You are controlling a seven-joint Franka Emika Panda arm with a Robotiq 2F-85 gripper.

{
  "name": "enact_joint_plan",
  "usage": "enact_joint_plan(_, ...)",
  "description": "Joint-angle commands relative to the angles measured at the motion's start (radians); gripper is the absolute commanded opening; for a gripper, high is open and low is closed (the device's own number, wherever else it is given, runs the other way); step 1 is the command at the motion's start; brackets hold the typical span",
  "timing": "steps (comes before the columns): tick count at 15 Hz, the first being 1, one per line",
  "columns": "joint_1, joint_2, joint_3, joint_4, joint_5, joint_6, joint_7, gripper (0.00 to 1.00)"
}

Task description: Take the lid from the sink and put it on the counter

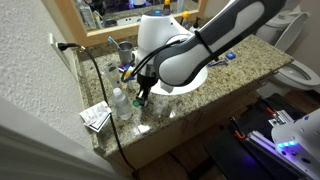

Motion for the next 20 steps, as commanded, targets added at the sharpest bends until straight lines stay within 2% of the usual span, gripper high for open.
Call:
enact_joint_plan(1, 0.027, 0.001, -0.023, -0.014, -0.049, 0.044, 0.011, 0.08)
enact_joint_plan(4, 0.059, 0.005, -0.055, -0.010, -0.107, 0.053, 0.054, 0.08)
enact_joint_plan(5, 0.066, 0.008, -0.062, -0.006, -0.123, 0.049, 0.067, 0.24)
enact_joint_plan(6, 0.069, 0.009, -0.065, -0.006, -0.133, 0.054, 0.077, 0.54)
enact_joint_plan(13, 0.064, 0.000, -0.057, -0.019, -0.127, 0.066, 0.084, 0.99)
enact_joint_plan(16, 0.078, -0.043, -0.086, -0.033, -0.142, 0.004, 0.143, 1.00)
enact_joint_plan(19, 0.062, -0.106, -0.090, -0.045, -0.122, -0.159, 0.180, 1.00)
enact_joint_plan(20, 0.059, -0.035, -0.074, -0.001, -0.123, -0.079, 0.147, 1.00)
